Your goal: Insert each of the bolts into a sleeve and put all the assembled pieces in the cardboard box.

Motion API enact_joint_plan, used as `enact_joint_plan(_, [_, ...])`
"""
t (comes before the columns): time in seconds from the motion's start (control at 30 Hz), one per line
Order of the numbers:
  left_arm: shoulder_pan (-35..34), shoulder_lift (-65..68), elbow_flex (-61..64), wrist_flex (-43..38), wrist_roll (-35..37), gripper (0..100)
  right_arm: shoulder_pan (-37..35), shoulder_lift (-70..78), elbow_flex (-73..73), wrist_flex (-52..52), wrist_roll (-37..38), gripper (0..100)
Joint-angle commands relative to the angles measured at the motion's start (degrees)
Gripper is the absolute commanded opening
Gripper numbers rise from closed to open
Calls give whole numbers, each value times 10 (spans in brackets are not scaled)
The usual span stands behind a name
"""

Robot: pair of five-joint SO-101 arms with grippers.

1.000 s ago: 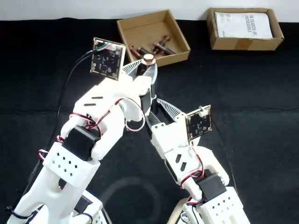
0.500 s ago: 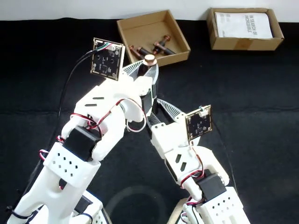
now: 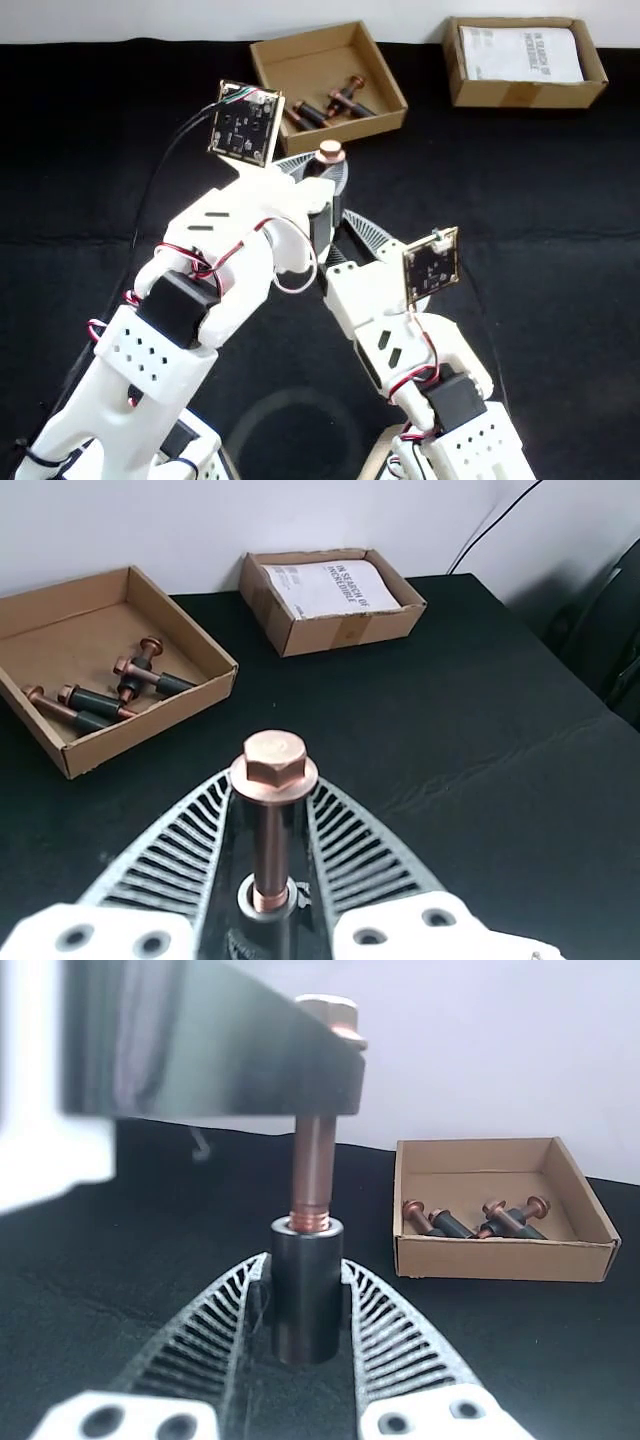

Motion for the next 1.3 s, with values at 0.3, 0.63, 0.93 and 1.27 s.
enact_joint_plan(0.3, [9, -12, 22, 21, -1, 65, 7, -2, -3, -12, 4, 8])
enact_joint_plan(0.63, [7, -13, -12, 184, -1, 378, 22, -2, -5, -12, 4, 8])
enact_joint_plan(0.93, [7, -13, -116, 331, -3, 383, 36, -2, -6, -12, 4, 8])
enact_joint_plan(1.27, [-141, -13, -189, 452, -3, 380, 98, 73, -95, -12, 5, 8])
